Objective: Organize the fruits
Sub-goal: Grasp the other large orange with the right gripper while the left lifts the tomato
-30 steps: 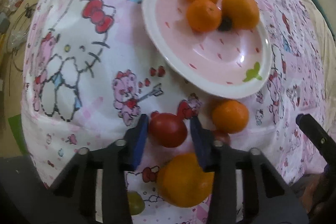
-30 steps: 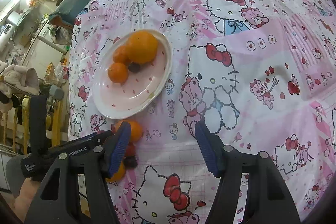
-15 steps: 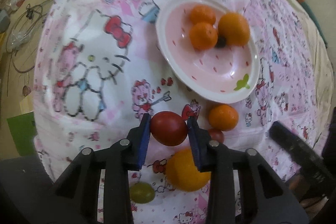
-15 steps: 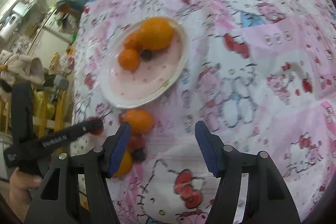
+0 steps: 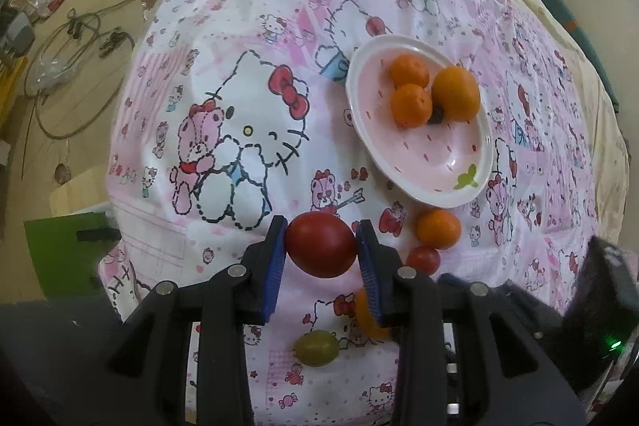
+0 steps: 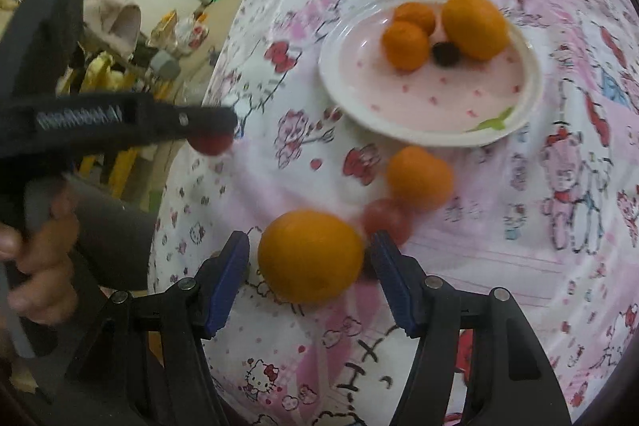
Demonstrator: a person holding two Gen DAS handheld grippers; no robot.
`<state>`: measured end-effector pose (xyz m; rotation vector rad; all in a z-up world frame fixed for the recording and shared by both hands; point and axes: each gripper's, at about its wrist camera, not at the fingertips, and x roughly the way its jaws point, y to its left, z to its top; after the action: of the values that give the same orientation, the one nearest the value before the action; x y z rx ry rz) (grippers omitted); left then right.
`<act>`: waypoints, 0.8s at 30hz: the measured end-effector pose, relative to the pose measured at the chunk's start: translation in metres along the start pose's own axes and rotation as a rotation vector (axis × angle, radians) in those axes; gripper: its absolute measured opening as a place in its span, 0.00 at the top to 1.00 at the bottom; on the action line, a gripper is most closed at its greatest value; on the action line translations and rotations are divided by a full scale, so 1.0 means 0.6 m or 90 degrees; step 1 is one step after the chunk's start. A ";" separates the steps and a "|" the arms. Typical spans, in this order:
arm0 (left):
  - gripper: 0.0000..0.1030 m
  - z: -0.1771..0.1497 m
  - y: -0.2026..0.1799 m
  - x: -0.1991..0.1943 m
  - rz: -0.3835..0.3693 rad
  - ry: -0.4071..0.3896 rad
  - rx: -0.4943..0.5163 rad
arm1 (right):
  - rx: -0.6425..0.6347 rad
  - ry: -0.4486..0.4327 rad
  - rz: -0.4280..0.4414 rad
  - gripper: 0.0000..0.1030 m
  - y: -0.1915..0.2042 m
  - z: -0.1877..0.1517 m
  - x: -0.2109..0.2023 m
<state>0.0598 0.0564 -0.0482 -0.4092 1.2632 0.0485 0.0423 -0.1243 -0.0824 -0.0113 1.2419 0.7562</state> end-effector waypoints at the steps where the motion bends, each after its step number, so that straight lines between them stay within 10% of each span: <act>1: 0.70 0.000 0.001 0.000 -0.001 0.000 -0.001 | -0.003 0.004 -0.001 0.36 0.000 0.000 0.005; 16: 0.70 0.003 0.003 0.014 0.028 -0.005 -0.002 | -0.080 0.018 -0.053 0.40 0.018 -0.008 0.042; 24: 0.70 0.004 -0.005 0.011 0.051 -0.027 0.011 | -0.036 0.005 0.004 0.42 0.003 -0.012 0.010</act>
<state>0.0647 0.0529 -0.0529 -0.3411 1.2371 0.1136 0.0358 -0.1227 -0.0897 -0.0558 1.2281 0.7971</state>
